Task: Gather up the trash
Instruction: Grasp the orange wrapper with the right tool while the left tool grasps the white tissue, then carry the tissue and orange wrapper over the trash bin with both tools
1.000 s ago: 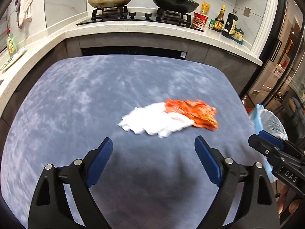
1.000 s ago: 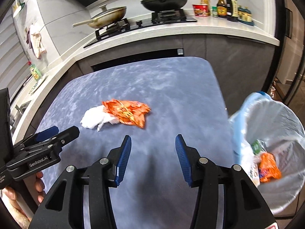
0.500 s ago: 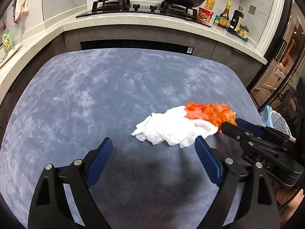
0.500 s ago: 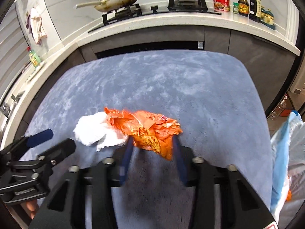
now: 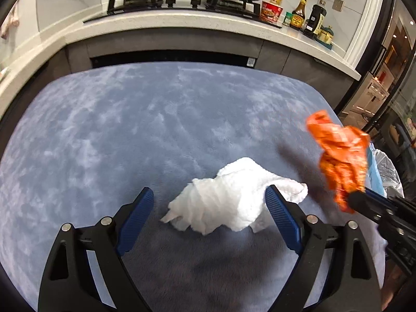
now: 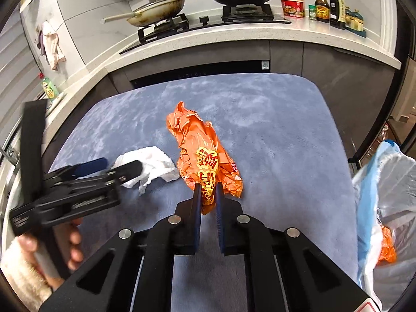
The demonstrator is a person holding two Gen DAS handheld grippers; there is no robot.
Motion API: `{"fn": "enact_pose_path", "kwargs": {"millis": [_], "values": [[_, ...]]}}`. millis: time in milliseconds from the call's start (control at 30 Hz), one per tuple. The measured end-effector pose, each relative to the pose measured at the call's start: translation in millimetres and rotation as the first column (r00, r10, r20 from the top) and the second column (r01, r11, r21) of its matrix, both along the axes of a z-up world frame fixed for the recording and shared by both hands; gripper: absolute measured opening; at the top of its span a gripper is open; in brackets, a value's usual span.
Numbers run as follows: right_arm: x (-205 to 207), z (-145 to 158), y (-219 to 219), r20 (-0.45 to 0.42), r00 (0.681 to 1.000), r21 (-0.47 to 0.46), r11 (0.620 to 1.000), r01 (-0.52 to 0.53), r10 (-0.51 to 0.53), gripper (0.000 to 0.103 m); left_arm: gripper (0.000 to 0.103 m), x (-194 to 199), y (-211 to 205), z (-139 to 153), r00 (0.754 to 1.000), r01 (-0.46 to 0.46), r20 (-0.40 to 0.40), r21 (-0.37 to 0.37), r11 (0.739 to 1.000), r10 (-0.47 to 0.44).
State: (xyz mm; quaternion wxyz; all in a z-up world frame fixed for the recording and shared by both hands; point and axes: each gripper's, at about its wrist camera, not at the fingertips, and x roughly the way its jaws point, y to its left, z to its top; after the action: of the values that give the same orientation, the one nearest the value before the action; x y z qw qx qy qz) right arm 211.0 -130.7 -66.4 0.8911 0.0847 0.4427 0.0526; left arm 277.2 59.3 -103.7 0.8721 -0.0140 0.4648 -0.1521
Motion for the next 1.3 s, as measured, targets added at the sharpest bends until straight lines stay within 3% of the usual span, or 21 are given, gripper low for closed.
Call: {"fn": "enact_pose_path", "kwargs": {"millis": [33,100,167,267,600,900,1300], "values": [[-3,2,-1,0.002,1.0,-0.002,1.0,0.004,-0.004,0.01,0.065,2,-1,-4,1.0,0.004,-0.021,-0.005,1.0,-0.004],[-8,4,-4,0.001,1.0,-0.006,1.0,0.012,-0.012,0.01,0.057,1,-2,-5,1.0,0.007,-0.025,-0.005,1.0,-0.007],[-14,7,-6,0.005,1.0,-0.006,1.0,0.022,-0.022,0.01,0.033,-3,-3,-2,0.999,0.021,-0.029,-0.023,1.0,-0.022],[-23,9,-11,0.003,0.999,-0.002,0.999,0.037,-0.037,0.01,0.02,-12,-8,3,0.999,0.03,-0.021,-0.013,0.999,-0.03],[-71,25,-38,0.02,0.995,0.01,0.996,0.093,-0.093,0.01,0.017,-74,-30,40,0.997,0.072,0.005,-0.028,0.997,-0.072],[-143,44,-85,0.042,0.982,0.033,0.983,0.182,-0.183,0.01,0.017,-140,-75,70,0.988,0.155,0.027,-0.046,0.987,-0.154],[-225,51,-163,0.055,0.937,0.052,0.938,0.343,-0.345,0.01,0.017,-194,-148,88,0.962,0.272,0.039,-0.056,0.961,-0.27]]}}
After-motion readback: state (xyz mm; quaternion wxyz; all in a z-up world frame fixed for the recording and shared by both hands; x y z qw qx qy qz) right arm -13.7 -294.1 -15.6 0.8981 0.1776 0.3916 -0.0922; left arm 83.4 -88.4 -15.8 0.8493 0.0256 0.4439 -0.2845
